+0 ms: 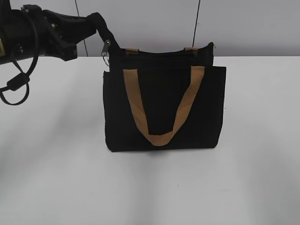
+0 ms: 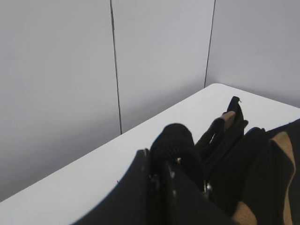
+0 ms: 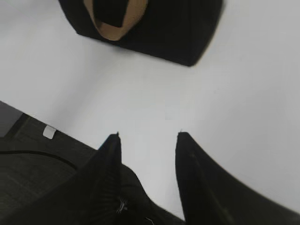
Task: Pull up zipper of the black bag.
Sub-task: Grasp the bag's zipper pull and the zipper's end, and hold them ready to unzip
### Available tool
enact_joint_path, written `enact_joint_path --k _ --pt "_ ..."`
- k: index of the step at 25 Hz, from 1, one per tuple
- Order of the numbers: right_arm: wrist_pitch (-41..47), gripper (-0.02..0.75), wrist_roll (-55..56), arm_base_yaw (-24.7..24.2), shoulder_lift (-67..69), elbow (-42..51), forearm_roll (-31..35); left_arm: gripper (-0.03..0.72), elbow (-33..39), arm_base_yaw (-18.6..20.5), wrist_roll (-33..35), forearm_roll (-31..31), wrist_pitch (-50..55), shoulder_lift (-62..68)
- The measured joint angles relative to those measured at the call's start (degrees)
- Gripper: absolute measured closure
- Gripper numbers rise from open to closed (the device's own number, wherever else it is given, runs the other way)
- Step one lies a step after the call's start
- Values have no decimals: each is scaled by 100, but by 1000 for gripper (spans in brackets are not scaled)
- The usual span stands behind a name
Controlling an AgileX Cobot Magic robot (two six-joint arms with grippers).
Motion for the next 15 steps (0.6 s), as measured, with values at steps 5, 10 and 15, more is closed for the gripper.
enact_joint_path --k 5,10,15 --pt "-1006 429 -1635 287 1314 -67 1200 673 0 -46 -147 106 20 -11" --pt "-1721 429 -2862 879 2878 -480 1930 673 0 -83 -152 145 25 -11" --pt "-2348 429 -3668 1584 4165 -1232 2343 673 0 -83 -158 145 38 -11"
